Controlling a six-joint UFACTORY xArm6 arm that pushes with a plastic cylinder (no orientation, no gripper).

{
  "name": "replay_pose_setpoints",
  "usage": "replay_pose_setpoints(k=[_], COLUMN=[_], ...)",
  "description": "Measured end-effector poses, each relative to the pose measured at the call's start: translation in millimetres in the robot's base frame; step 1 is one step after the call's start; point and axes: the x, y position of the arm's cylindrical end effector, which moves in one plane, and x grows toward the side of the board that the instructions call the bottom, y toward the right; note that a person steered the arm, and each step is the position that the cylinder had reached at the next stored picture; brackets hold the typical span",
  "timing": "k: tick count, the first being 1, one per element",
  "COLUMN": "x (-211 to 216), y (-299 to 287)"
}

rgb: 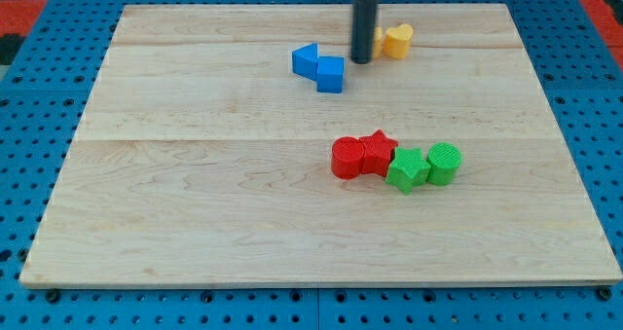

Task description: Push the blue cube and blue triangle to the top left

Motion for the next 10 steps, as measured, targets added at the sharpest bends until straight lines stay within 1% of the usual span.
replay_pose_setpoints(k=[1, 3, 4, 5, 6, 7, 8, 9, 10], x=[32.6, -17.0, -35.0, -45.7, 16.1, 51.6, 20.0, 2.7, 91.2], y=[1.5, -190.6, -144.8, -71.7, -51.2, -97.1, -184.4, -210.6, -166.5])
